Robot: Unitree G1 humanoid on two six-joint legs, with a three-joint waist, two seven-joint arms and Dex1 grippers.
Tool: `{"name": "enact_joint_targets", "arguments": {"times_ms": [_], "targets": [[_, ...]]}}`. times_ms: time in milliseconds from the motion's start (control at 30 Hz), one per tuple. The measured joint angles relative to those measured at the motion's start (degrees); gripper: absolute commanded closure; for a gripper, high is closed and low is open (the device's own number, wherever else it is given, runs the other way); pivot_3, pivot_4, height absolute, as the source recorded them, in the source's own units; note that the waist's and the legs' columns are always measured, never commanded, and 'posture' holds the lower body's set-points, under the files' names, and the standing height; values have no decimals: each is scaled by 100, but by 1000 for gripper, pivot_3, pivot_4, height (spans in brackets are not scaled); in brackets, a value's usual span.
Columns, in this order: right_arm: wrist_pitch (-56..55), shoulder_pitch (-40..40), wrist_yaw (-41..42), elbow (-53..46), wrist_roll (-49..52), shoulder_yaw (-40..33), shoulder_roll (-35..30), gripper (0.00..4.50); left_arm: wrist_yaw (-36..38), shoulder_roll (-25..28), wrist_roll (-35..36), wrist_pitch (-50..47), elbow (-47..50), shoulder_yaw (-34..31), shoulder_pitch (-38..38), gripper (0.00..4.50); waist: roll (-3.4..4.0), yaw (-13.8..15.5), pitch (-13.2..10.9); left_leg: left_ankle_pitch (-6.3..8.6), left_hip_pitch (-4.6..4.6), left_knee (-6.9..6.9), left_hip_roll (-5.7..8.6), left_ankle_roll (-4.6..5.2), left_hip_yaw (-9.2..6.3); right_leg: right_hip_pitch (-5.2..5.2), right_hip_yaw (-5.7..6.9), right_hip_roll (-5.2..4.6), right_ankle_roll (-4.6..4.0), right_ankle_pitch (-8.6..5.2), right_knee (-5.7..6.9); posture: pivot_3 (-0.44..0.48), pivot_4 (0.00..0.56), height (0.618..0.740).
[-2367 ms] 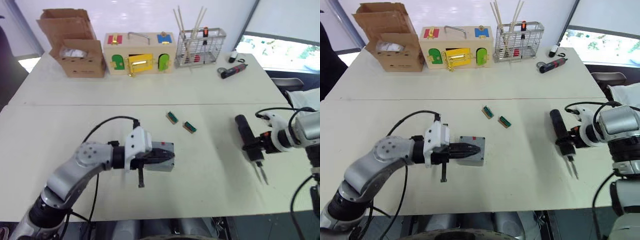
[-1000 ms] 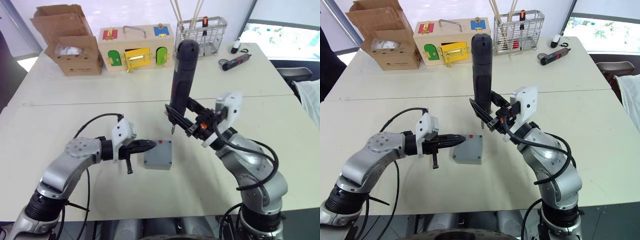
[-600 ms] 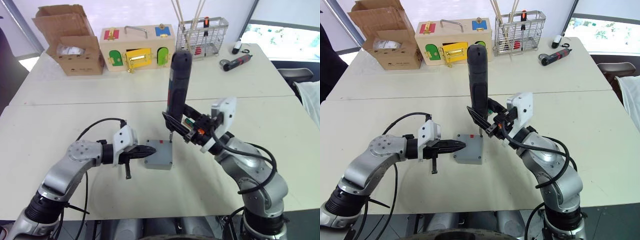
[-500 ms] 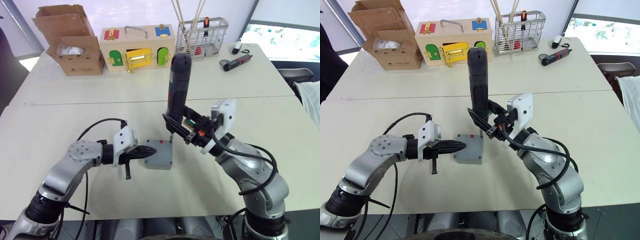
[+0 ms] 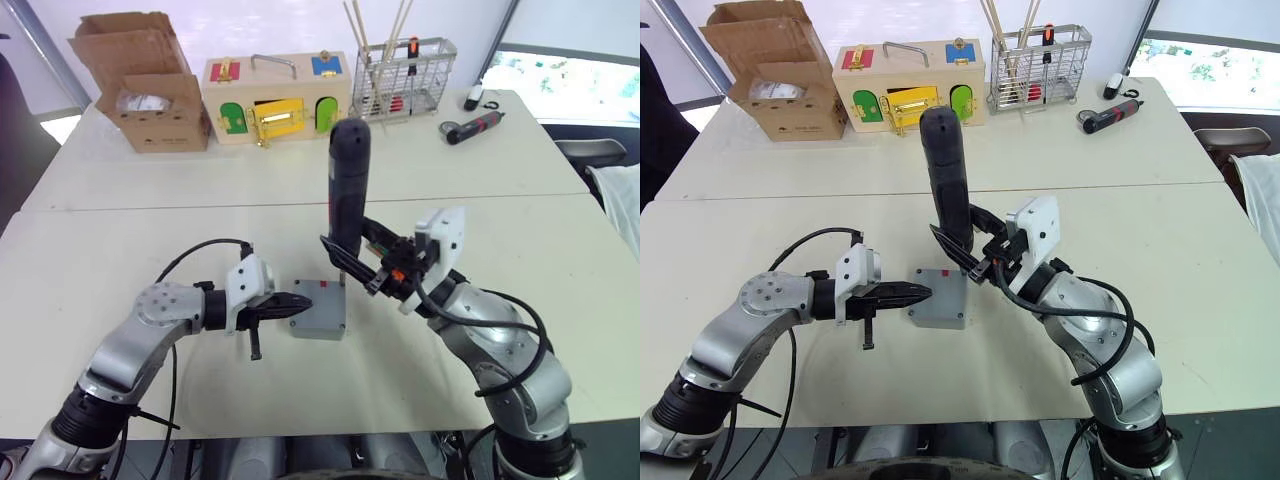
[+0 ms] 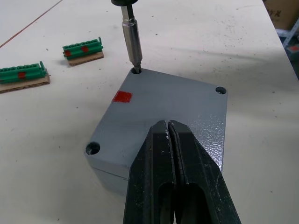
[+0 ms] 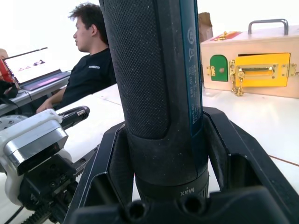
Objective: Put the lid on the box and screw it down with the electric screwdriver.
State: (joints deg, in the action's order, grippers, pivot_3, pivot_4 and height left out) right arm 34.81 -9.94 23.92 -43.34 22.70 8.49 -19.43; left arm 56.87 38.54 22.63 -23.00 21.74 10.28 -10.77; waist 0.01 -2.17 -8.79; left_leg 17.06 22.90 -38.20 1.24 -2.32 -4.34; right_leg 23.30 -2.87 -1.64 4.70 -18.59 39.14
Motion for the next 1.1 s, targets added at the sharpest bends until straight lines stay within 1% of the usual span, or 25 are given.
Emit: {"name": "enact_joint_targets", "arguments": {"times_ms": [100,267,467,600,767,967,1100], "targets": [[-203,138,203,43,-29,64,-160,2609,12,5,-75,76,-31,4,52,4500,-5,0,6,11,-63,12,-2,18,-2,-64,1,2,-1,-2,-17,0,150,740],[-611,306,330,346,-10,-26,-183,2609,49,65,-89,157,-28,3,161,4500,-7,23,17,13,-98,13,-4,20,-6,-111,3,3,-1,-4,-40,0,150,740],[-793,351,332,414,-153,77,-181,2609,62,89,-106,205,-36,5,175,4500,-17,60,27,13,-115,16,-4,20,-7,-129,2,3,-1,-4,-47,0,150,740],[-807,347,215,475,-248,160,-136,2609,74,87,-161,221,-75,25,172,4500,-15,112,29,17,-163,29,-6,25,-13,-188,7,4,-1,-4,-83,0,150,740],[-807,344,179,489,-306,199,-135,2609,97,80,-203,183,-88,68,99,4500,-24,147,44,19,-162,29,-5,29,-18,-198,14,0,-1,-4,-98,0,150,740],[-829,387,172,491,-307,194,-125,2609,-1,60,-194,-249,96,199,-103,4500,-28,144,54,22,-161,29,-5,33,-20,-200,16,-1,-1,-4,-103,0,150,740],[-890,427,172,493,-306,191,-123,2609,-15,60,-193,-370,127,202,-132,4500,-27,144,55,23,-161,29,-5,35,-21,-199,16,-1,-1,-4,-103,0,150,740]]}}
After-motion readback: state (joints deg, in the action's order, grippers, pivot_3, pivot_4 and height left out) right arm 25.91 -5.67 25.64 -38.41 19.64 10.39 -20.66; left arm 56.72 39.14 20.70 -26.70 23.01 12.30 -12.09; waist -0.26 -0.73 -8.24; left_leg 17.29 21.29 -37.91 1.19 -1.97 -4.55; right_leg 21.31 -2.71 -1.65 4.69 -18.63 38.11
